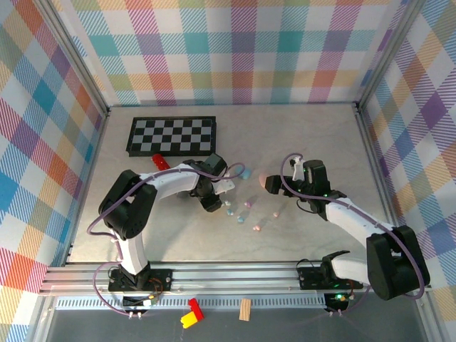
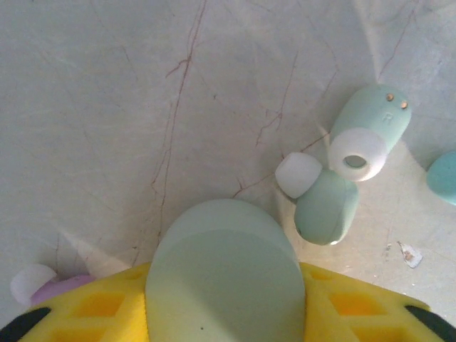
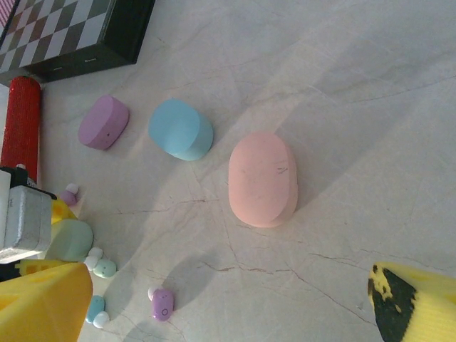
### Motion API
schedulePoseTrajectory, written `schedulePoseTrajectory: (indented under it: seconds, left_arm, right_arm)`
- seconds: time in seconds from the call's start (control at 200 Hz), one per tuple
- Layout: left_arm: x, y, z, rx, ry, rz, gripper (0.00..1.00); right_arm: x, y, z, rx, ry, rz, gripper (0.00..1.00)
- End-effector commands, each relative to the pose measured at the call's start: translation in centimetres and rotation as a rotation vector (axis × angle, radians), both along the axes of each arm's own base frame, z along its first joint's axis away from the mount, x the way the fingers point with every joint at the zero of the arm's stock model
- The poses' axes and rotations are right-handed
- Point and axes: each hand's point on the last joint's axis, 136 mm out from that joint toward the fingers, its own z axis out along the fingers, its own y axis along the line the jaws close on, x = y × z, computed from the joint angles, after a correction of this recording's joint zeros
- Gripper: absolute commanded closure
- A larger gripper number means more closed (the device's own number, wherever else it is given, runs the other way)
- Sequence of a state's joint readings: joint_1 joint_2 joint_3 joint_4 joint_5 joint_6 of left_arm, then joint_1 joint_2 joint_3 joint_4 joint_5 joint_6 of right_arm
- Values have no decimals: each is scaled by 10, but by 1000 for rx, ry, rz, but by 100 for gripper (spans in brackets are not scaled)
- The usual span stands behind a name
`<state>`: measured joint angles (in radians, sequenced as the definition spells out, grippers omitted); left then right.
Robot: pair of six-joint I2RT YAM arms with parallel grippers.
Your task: Insert the wireless bluetooth earbuds into the charging case
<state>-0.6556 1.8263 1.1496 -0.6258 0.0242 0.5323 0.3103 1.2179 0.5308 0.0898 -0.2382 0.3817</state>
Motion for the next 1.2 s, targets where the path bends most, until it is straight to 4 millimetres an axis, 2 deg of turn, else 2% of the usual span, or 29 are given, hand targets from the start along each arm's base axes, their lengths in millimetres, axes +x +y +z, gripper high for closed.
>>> schedulePoseTrajectory:
  seconds: [0.0, 0.16, 0.325, 0.555, 0.77, 0.91, 1.195]
  left_arm:
    - [2, -2, 9, 10, -33, -3, 59]
    - [3, -8, 27, -65, -104, -29, 60]
    - [4, -21, 63, -215, -218, -66, 59]
    - [-9, -54, 123, -483, -341, -189, 59]
    - [-25, -81, 162, -659, -389, -304, 59]
    - [-35, -90, 175, -725, -389, -354, 59]
    - [-42, -96, 178, -747, -369, -380, 58]
  right_arm:
    - [4, 9, 12, 34, -33, 26, 1]
    - [0, 18, 32, 107, -18, 48, 1]
    - [-8, 31, 57, 246, 88, 51, 1]
    - [-30, 65, 81, 427, 291, 216, 1]
    - [-46, 95, 93, 493, 382, 350, 10]
    - [-52, 109, 90, 503, 422, 391, 17]
    - [-64, 135, 90, 491, 449, 485, 31]
